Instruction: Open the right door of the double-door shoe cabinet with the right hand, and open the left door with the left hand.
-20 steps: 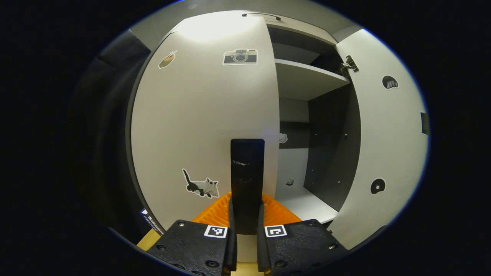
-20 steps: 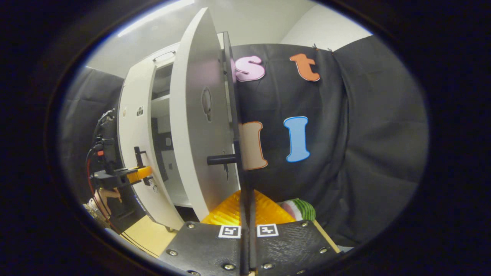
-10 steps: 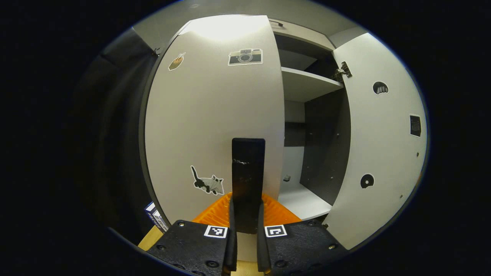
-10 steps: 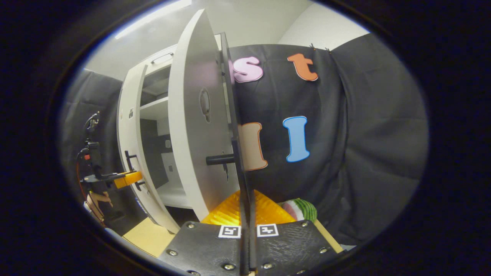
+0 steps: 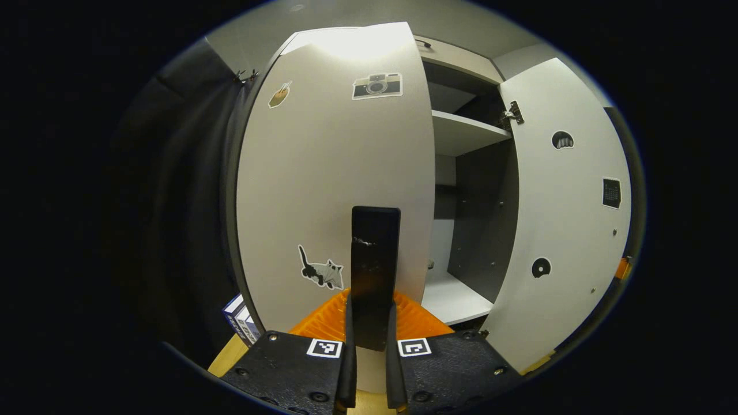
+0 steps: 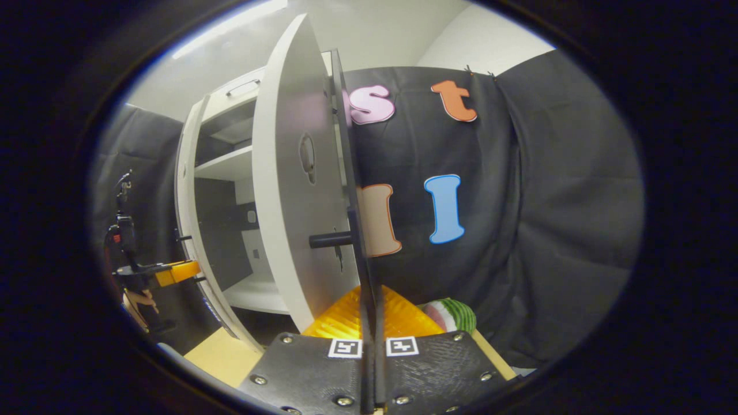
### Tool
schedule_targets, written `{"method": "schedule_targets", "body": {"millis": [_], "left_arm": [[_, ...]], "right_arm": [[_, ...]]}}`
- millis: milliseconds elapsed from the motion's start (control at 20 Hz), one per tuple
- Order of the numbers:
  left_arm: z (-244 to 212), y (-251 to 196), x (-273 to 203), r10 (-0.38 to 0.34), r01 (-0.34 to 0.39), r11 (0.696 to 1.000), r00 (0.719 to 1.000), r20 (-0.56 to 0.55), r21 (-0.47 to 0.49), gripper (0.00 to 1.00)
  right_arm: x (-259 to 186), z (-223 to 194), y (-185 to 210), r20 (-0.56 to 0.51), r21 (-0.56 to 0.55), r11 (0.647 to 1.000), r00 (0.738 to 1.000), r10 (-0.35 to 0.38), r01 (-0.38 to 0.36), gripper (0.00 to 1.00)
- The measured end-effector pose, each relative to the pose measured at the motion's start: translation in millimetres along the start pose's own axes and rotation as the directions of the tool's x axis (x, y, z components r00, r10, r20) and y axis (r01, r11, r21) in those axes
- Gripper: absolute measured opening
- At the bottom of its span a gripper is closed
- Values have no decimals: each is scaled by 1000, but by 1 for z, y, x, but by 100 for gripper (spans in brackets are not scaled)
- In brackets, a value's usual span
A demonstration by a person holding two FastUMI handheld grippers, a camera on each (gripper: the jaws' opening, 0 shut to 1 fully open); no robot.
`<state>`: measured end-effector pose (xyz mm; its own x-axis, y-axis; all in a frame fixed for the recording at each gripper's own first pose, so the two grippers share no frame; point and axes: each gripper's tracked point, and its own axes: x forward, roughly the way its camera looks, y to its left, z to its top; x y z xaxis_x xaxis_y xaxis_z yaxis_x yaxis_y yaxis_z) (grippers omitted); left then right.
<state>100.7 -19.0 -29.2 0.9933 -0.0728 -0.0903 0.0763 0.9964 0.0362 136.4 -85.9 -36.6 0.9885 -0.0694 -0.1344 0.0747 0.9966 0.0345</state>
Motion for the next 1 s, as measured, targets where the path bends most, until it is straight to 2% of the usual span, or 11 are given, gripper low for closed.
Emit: {"method": "schedule_targets", "body": {"millis": [600, 1000], "left_arm": [[1, 23, -40, 13, -13, 1000, 1000, -14, -7, 20], [1, 56, -72, 75, -75, 997, 997, -22, -6, 17]], "right_arm": [[0, 0, -1, 2, 2, 1000, 1000, -8, 8, 1], [0, 1, 0, 10, 15, 1000, 1000, -8, 8, 1]]}}
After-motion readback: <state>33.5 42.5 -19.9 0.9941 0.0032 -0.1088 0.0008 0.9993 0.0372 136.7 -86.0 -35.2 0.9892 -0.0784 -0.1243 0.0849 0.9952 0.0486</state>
